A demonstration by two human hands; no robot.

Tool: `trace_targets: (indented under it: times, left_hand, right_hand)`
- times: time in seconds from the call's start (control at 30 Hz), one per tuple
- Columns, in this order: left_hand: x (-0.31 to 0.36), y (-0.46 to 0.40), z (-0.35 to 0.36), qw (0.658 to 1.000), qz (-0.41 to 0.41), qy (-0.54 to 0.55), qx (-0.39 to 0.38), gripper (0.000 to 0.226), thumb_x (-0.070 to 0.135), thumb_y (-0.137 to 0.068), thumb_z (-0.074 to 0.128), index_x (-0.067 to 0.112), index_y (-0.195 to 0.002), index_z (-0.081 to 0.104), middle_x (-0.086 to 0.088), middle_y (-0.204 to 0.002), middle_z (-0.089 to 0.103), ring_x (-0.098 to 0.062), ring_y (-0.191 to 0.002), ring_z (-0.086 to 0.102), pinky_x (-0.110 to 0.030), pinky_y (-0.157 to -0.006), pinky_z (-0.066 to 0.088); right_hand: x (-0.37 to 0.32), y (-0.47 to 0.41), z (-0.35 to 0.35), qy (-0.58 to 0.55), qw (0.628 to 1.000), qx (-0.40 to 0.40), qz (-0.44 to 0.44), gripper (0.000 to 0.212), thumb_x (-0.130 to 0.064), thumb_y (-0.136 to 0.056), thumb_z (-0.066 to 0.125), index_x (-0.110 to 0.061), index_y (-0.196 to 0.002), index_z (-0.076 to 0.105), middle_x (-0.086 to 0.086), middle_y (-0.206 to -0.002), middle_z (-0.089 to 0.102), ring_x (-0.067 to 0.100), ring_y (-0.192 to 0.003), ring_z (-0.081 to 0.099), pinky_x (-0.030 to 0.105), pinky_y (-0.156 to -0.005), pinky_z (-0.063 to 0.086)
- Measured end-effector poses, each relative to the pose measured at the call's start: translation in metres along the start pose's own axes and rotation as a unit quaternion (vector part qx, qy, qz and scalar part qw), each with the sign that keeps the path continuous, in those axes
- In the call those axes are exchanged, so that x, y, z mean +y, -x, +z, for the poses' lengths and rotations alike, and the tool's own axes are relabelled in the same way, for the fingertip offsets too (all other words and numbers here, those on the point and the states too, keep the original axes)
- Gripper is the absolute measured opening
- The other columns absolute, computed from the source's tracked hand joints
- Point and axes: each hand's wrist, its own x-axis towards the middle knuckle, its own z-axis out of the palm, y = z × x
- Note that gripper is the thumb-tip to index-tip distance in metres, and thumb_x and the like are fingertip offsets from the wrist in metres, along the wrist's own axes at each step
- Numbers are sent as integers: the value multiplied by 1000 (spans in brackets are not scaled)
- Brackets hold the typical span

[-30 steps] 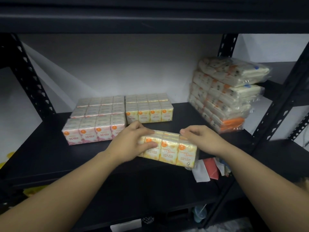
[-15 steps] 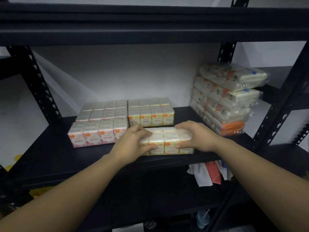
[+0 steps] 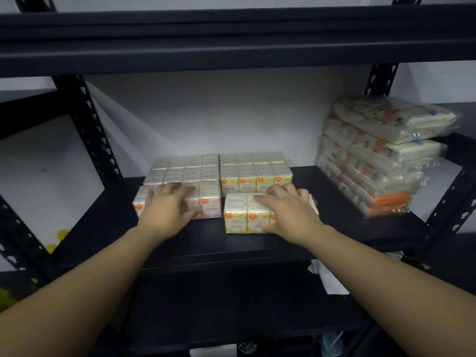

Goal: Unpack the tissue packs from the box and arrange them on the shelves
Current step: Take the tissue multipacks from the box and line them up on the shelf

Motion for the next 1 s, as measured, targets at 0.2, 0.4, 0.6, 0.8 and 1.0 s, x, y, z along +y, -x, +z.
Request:
trace_targets:
  times: [0.2,0.4,0.6,0.8,1.0]
  left_hand:
    - [-13,-2,1,999,-15,11,-33,54,50,-100,61,43,-151,48,-3,-161,43,-29,-148,38,-57,-126,22]
    - [-17,-5,4,999,-12,19,-33,51,47,-103,56,43,-153,47,-3,-162,41,-28,-149,35,-55,-127,18]
    - [-19,-9,7,999,1,13,-31,54,47,-104,54,43,-156,42,-4,-165,38,-26,-153,30,-55,-129,9]
    - [-24,10,5,998,44,29,-31,69,49,-100,60,38,-162,32,-5,-172,20,-26,-161,10,-56,-129,-1]
    - [-6,50,8,991,91,95,-16,68,47,-97,65,31,-159,40,2,-169,27,-20,-157,20,-46,-130,17]
  right_hand:
    - [5,-37,14,-8,1000,-14,16,75,-53,-94,66,-44,-158,28,-4,-162,34,24,-141,31,47,-109,29]
    - [8,-53,24,-39,999,-12,13,75,-50,-95,66,-45,-159,27,-4,-161,31,23,-143,26,43,-114,21]
    - [9,-57,23,-32,999,-19,4,76,-53,-95,64,-45,-159,24,-4,-163,29,23,-145,24,44,-116,20]
    - [-6,-33,21,-106,994,16,9,90,-67,-85,67,-42,-161,24,-2,-170,19,24,-155,11,46,-127,3]
    - [-46,5,33,-157,985,69,-23,64,-60,-94,60,-29,-149,50,-4,-159,42,17,-149,29,47,-124,27]
